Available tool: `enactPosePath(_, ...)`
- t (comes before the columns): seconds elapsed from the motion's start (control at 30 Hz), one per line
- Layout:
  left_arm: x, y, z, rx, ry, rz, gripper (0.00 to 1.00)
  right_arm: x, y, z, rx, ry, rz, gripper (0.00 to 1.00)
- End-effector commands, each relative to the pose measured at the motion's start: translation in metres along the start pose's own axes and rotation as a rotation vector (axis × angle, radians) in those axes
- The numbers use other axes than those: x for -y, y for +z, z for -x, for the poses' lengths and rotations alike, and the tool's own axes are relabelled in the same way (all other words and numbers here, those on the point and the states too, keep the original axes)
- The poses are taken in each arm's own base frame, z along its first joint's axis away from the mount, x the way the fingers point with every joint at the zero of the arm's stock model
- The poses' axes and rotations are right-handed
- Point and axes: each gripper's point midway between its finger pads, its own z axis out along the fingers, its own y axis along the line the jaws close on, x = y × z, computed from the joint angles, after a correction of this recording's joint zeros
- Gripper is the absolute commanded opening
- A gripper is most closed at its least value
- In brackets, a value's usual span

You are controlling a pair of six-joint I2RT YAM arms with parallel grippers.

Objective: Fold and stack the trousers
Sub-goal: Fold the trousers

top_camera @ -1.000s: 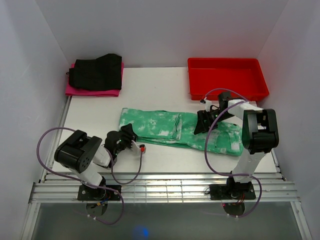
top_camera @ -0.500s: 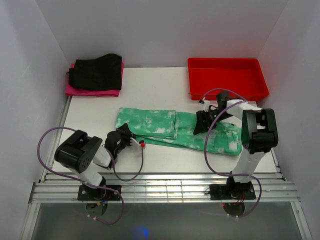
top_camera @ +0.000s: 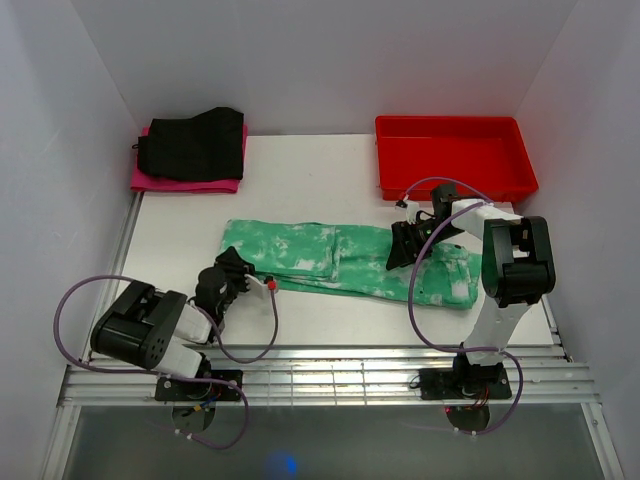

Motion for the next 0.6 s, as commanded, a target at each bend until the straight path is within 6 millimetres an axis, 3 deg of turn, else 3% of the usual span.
enactPosePath(0.0,-0.015,-0.005,-0.016,-0.075,-0.040,0.042,0.36,0.047,0.004,-0.035,-0.133,0.045,-0.191,0.74)
enactPosePath(0.13,-0.019,-0.004,-0.010,-0.043,-0.047,0.017,0.36,0.046,0.004,-0.034,-0.134,0.046,-0.186,0.73)
enactPosePath(0.23,-0.017,-0.003,-0.008,-0.038,-0.041,-0.009,0.30,0.046,0.004,-0.031,-0.129,0.043,-0.183,0.73)
enactPosePath(0.3,-0.009,0.000,-0.013,-0.063,-0.033,-0.039,0.20,0.046,0.004,-0.031,-0.129,0.045,-0.183,0.73)
enactPosePath(0.37,0.007,0.004,-0.020,-0.100,-0.028,-0.091,0.16,0.047,0.003,-0.031,-0.130,0.044,-0.184,0.73)
enactPosePath(0.43,0.007,0.007,-0.031,-0.161,-0.033,-0.091,0.08,0.047,0.003,-0.032,-0.133,0.044,-0.184,0.73)
enactPosePath(0.57,0.018,0.008,-0.045,-0.213,-0.033,-0.126,0.02,0.050,0.002,-0.035,-0.145,0.038,-0.206,0.72)
